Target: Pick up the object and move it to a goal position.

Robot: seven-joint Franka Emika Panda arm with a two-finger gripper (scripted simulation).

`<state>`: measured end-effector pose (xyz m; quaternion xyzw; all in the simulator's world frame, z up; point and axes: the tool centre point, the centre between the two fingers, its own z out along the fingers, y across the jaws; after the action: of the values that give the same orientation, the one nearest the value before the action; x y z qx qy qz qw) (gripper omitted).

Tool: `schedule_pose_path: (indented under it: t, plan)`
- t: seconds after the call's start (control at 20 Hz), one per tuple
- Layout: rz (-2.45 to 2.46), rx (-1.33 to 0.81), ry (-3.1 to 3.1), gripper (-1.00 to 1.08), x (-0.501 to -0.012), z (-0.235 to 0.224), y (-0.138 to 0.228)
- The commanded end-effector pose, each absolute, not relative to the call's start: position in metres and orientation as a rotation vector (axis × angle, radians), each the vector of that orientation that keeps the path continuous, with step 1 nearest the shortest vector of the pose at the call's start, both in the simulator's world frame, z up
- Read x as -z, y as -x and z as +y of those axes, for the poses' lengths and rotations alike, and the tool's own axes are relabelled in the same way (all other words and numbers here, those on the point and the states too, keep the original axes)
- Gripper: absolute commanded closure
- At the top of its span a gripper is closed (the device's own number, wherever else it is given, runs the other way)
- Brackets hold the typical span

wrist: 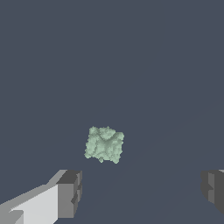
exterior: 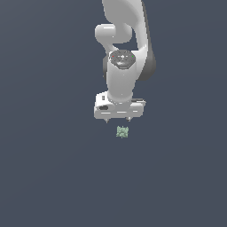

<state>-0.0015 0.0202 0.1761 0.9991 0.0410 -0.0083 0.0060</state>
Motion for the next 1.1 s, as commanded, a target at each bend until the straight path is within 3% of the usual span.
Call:
schedule_pose_path:
  t: [0.0, 1.05]
  plan:
    - [0.136, 0.029, -3.122, -0.92, -0.176, 0.019, 0.002]
    - [0.547, 0.031, -3.075, -0.92, -0.157, 0.023, 0.004]
